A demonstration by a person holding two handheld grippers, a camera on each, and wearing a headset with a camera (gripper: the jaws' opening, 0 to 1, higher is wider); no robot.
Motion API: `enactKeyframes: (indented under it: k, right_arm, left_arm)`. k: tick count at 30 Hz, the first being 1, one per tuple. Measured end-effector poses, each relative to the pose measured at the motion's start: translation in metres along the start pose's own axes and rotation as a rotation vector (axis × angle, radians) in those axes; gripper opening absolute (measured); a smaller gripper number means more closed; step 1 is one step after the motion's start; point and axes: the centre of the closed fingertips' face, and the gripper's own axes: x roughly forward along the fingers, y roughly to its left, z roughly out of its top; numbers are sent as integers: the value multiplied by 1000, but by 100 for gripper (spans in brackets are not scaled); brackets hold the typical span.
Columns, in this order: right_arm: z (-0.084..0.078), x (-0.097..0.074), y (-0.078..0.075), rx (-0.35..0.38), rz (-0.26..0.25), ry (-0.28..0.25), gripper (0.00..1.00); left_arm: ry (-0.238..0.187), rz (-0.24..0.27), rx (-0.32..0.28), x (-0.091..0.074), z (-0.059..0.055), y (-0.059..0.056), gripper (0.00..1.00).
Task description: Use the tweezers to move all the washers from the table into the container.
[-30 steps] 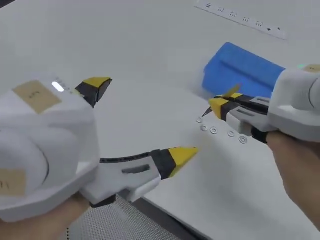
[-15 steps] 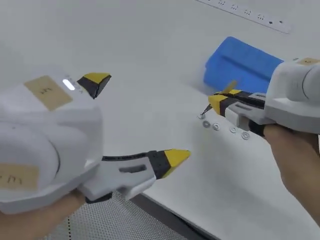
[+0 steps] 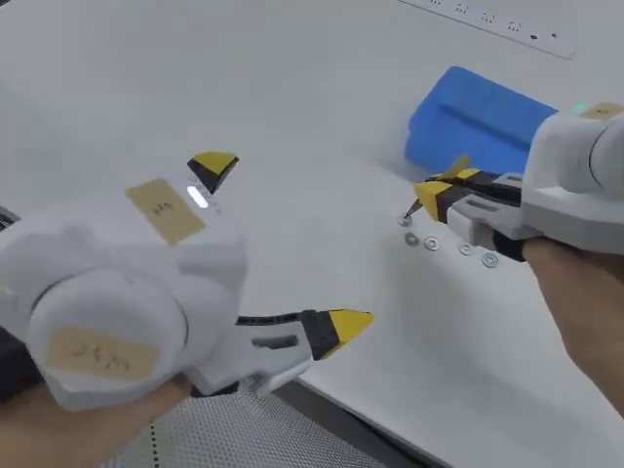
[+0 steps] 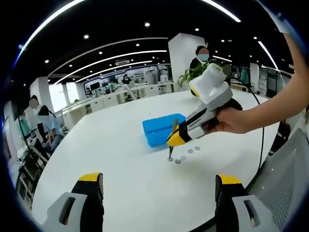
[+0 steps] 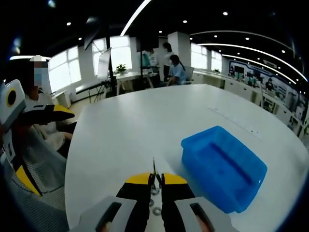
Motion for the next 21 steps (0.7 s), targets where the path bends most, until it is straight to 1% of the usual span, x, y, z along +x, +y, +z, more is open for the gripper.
enactKeyframes:
  k: [2, 4, 7, 9, 11, 14, 17, 19, 21]
  right_arm:
    - [-3, 1, 0, 4, 0, 14, 4]
    - [-4, 1, -1, 1, 2, 19, 4]
    - [-4, 1, -2, 23, 3, 13, 4]
    - [-3, 2, -4, 33, 2, 13, 3]
    - [-2, 3, -3, 36, 4, 18, 3]
    - [0, 4, -2, 18, -3, 30, 2]
    - [1, 5, -1, 22, 0, 36, 2]
    - [0, 5, -2, 20, 1, 38, 2]
    - [2, 3, -3, 54, 5, 27, 1]
  left_arm:
    - [-1, 3, -5, 0, 0, 1, 99]
    - [12, 8, 6, 1, -2, 1, 99]
    - [21, 14, 21, 1, -4, 2, 99]
    - [19, 17, 22, 1, -3, 3, 99]
    - [17, 19, 22, 0, -3, 4, 98]
    - [21, 18, 21, 0, -4, 4, 98]
    - [27, 18, 21, 1, -6, 5, 98]
    - [34, 13, 8, 1, -8, 5, 98]
    - [43, 7, 10, 2, -10, 4, 98]
